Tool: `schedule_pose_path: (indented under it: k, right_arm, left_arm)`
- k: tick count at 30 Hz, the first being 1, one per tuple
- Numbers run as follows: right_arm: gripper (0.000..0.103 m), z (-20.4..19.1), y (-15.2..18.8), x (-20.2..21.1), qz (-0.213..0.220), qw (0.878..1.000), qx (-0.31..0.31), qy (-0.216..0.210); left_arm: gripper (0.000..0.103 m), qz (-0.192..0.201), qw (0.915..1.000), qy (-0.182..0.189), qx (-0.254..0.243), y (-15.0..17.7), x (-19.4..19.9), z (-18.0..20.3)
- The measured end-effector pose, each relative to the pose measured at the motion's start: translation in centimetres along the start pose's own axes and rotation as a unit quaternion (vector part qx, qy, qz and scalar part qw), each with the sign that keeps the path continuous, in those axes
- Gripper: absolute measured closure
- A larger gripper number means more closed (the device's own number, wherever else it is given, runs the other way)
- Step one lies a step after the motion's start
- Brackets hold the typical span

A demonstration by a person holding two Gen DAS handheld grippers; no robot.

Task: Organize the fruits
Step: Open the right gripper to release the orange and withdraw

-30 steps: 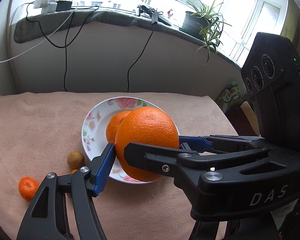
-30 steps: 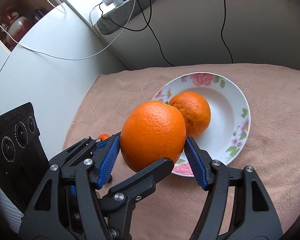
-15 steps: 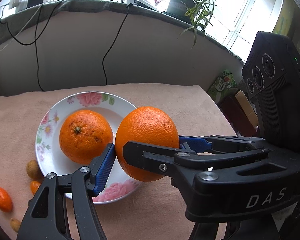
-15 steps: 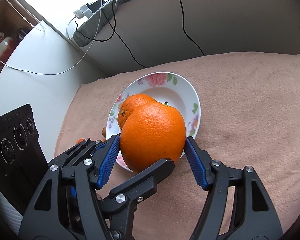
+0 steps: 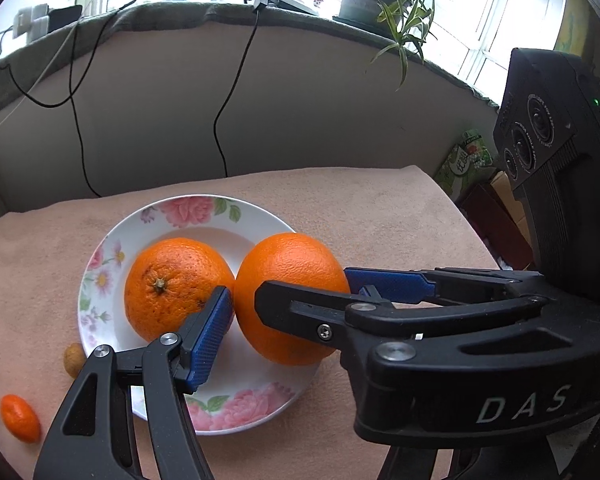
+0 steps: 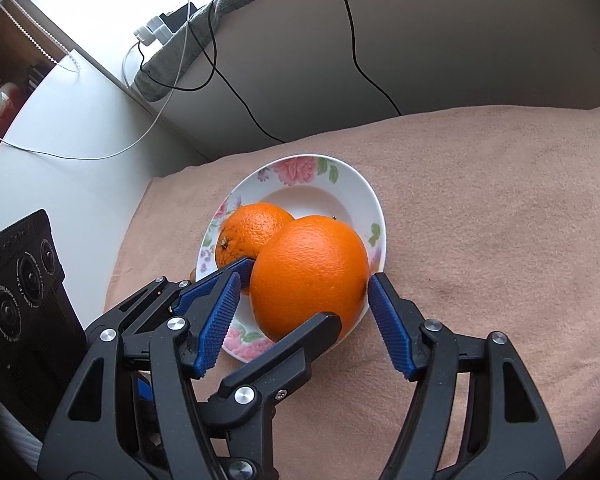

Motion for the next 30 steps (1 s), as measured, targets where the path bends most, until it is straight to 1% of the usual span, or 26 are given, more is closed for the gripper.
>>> schedule_pose_path:
  k: [2,3,4,8,13,19,24,30]
  right_arm:
    - [0.031,-0.2,-0.4,0.8,0.011,1.0,0.002,0.004]
    - [0.025,-0.3,-0.6,1.1,0.016,1.0,0.002,0.002]
    - [0.024,-0.4,-0.7,1.5,0.022,1.0,0.001,0.0]
    - [0.024,-0.6,-0.9,2.5,0.035,0.999,-0.001,-0.003]
    - [0.024,-1.0,-0.6,2.9,0.041,0.999,0.005,0.011]
    - [0.024,-1.6,0.2,3.3,0.047,0.999,0.01,0.014]
    - [0.023,-2.3,0.7,4.2,0.063,0.998,0.016,0.021]
    - [0.023,-3.5,1.8,5.0,0.089,0.995,0.036,0.029]
  left_arm:
    - [0.036,0.003,1.0,-0.001,0.001,0.0,0.3,-0.3]
    - [0.035,0.005,1.0,-0.003,0.002,0.1,0.5,-0.5]
    - [0.034,0.007,1.0,-0.005,0.003,0.2,0.7,-0.7]
    - [0.033,0.011,0.9999,-0.007,0.005,0.6,1.2,-1.3]
    - [0.032,0.016,0.9998,-0.012,0.007,1.1,1.9,-1.7]
    - [0.032,0.025,0.9995,-0.02,0.008,1.7,3.2,-2.4]
    - [0.032,0.041,0.9986,-0.029,0.015,2.5,5.2,-3.8]
    - [0.031,0.071,0.996,-0.047,0.029,3.7,8.4,-6.6]
Point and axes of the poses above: each gripper's, at about its wrist camera, not at the fingertips, and x roughly against the way its jaws point, z to its right, y to its underside, the point moved 7 cm from there along -x, roughly the way its jaws point, and after that the axes turned 15 degrees about -z, right-handed, at the moved point
